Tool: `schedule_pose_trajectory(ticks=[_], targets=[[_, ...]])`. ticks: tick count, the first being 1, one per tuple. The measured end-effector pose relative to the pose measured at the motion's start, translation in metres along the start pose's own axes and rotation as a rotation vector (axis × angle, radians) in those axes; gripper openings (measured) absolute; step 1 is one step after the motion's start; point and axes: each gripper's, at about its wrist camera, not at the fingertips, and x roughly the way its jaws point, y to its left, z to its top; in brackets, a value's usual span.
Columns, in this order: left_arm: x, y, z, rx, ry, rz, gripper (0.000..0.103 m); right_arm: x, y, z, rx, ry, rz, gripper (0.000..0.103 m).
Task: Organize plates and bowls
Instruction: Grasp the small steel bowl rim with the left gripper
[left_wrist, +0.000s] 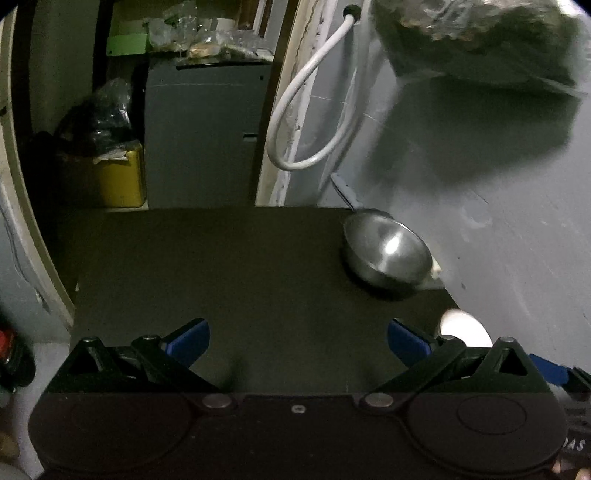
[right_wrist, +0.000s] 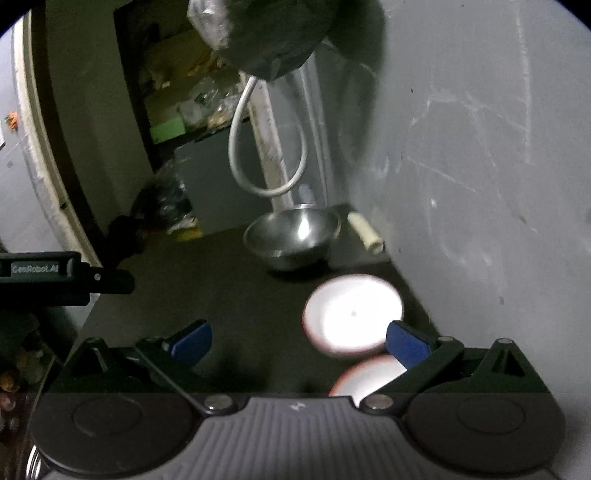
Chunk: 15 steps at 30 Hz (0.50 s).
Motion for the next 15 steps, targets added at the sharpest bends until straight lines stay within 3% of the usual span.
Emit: schedule_pose_trajectory(ticks=[4, 8, 12, 15], targets=[[0.028, -0.011, 0.031, 0.064, 0.005, 0.039, 0.102, 0.031, -0.005, 0.019, 0.008, 0.014, 0.010, 0.103], [0.049, -0.022, 0.056, 0.114, -0.025, 0.013, 0.102, 0.052, -0.007, 0.033, 0.010, -0.011, -0.002, 0.103], [0.095, -0.029, 0.084, 0.055, 0.094, -0.059, 0.102, 0.070, -0.007, 0.051, 0.036, -0.046, -0.030, 0.102], [0.119, -0.030, 0.096, -0.029, 0.111, -0.051, 0.102, 0.089, -0.005, 0.061, 0.042, -0.049, -0.051, 0.099]])
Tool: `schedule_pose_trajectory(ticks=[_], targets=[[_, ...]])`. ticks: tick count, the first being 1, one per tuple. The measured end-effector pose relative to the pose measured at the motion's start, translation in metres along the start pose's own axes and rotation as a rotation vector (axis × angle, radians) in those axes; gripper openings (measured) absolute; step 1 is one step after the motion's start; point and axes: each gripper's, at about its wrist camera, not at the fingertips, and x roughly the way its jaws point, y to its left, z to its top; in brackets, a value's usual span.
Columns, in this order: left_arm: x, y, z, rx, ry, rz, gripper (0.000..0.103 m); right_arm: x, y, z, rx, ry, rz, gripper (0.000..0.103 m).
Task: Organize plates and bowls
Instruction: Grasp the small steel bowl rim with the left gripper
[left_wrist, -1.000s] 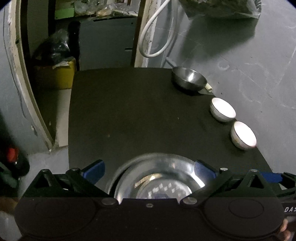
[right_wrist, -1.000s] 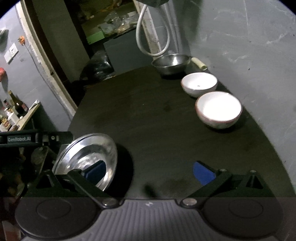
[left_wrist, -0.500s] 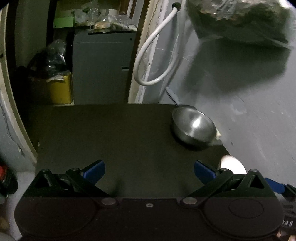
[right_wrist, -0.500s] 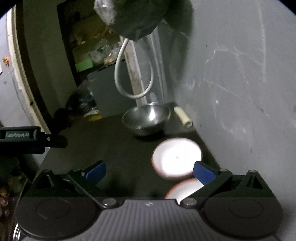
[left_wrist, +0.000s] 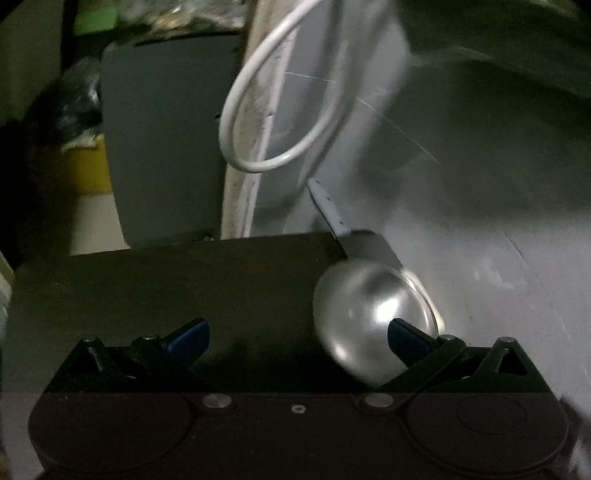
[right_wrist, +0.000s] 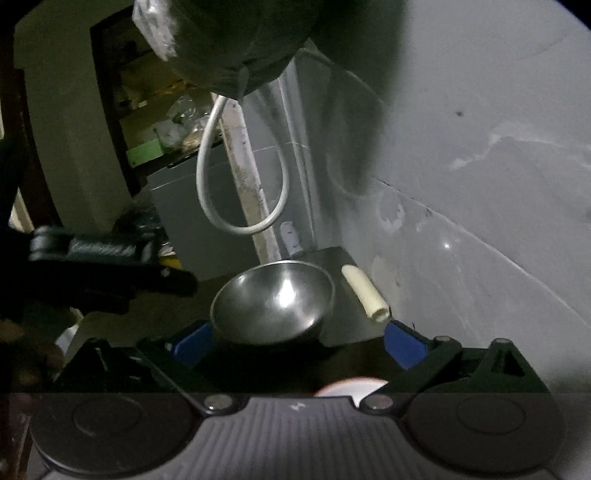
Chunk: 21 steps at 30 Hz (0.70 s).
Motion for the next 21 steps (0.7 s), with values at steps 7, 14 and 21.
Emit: schedule_pose_trajectory(ticks=[7, 14, 21], targets=[[0.045, 0.003, 0.011, -0.117, 0.097, 0.017, 0.098, 0.042, 0.000, 0.010, 0.012, 0.073, -0.049, 0.084], [0.067, 0.007, -0.001, -0.217, 0.154, -0.017, 0.076, 0.067, 0.000, 0.016, -0.026, 0.145, -0.082, 0.059], [0.071, 0.011, -0.009, -0.245, 0.174, -0.084, 0.040, 0.073, 0.002, 0.015, -0.044, 0.179, -0.076, 0.048]])
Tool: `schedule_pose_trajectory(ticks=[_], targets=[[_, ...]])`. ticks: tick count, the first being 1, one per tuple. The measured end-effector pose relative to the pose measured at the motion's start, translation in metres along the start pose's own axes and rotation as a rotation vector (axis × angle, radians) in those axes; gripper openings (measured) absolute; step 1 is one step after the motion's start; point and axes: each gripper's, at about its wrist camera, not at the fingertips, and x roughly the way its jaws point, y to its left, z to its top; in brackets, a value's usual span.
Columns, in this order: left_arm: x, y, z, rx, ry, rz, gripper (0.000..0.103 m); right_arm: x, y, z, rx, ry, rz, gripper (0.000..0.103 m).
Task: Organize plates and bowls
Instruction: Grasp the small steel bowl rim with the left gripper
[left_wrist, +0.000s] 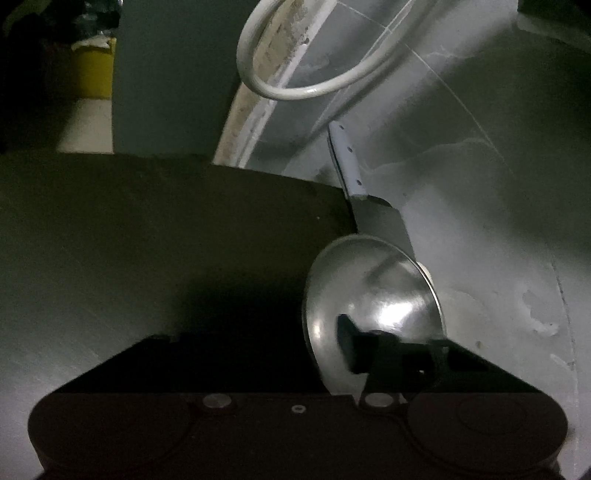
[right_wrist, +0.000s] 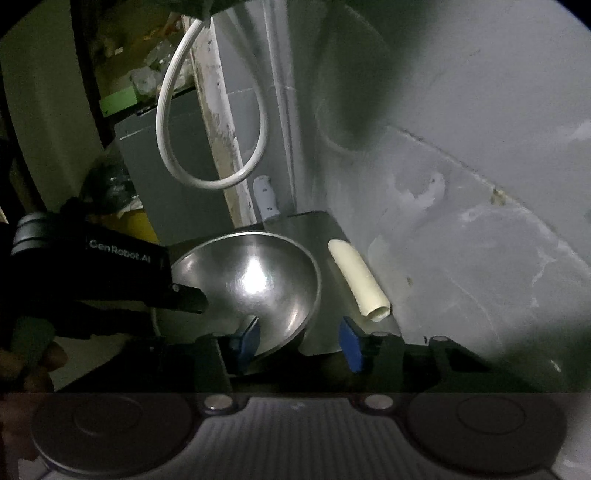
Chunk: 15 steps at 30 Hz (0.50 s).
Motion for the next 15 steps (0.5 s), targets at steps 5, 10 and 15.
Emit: schedule_pose_trajectory(ticks=[5, 10, 15], targets=[[0.001, 0.001, -0.007, 0.006, 0.001, -0.036, 0.020, 0.005, -0.002, 0.001, 0.010, 0.008, 0.037, 0.033], [-0.013, 0.012, -0.023, 0.002, -0.046, -0.065, 0.016, -0.001, -0.004, -0.004, 0.015, -0.005, 0.047, 0.023], [-0.037, 0.018, -0.040, 0.012, -0.109, -0.102, 0.016, -0.025, 0.004, -0.015, -0.017, -0.050, 0.062, 0.023]])
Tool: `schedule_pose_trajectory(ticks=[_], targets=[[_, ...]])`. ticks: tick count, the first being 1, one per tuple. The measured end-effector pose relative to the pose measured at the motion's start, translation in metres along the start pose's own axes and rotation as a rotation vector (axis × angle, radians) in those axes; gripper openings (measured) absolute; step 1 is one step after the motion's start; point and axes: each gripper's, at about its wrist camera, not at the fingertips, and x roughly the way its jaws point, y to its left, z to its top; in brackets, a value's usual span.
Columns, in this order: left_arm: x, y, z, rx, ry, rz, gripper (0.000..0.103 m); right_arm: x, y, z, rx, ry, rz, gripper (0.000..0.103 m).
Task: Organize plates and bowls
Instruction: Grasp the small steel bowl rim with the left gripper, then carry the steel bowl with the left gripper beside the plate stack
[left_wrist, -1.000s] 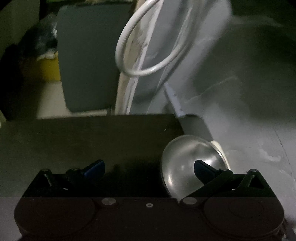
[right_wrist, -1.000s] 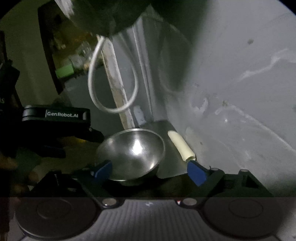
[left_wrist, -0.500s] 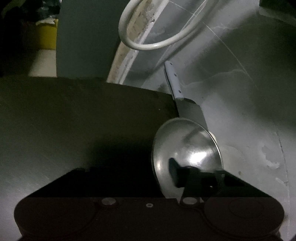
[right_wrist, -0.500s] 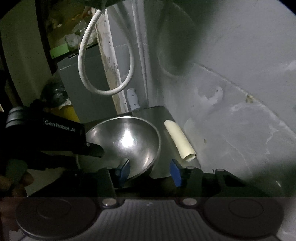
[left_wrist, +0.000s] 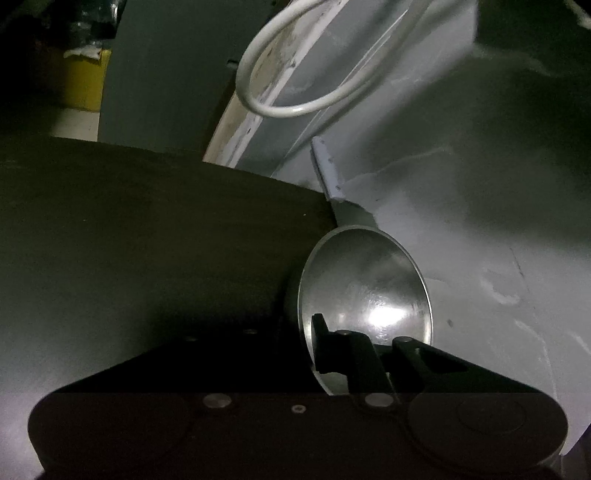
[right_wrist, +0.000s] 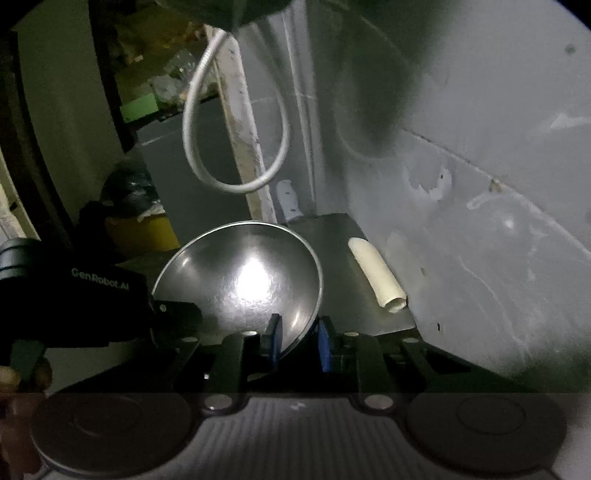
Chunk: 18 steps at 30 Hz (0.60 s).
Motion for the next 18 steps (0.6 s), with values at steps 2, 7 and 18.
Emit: schedule_pose_trajectory(ticks=[2, 7, 18], targets=[[-0.014, 0.001, -0.006, 0.008, -0.021, -0.020, 0.016, -0.013, 0.003, -0.003, 0.003, -0.019, 0.011, 0.023], [-0.046, -0.002, -0.023, 0.044, -0.059, -0.064, 0.016, -0.052, 0.011, -0.013, -0.004, -0.081, 0.019, 0.023], [-0.124, -0.022, -0.076, 0.157, -0.066, -0.165, 0.018, -0.156, 0.017, -0.047, 0.047, -0.144, 0.010, 0.024]])
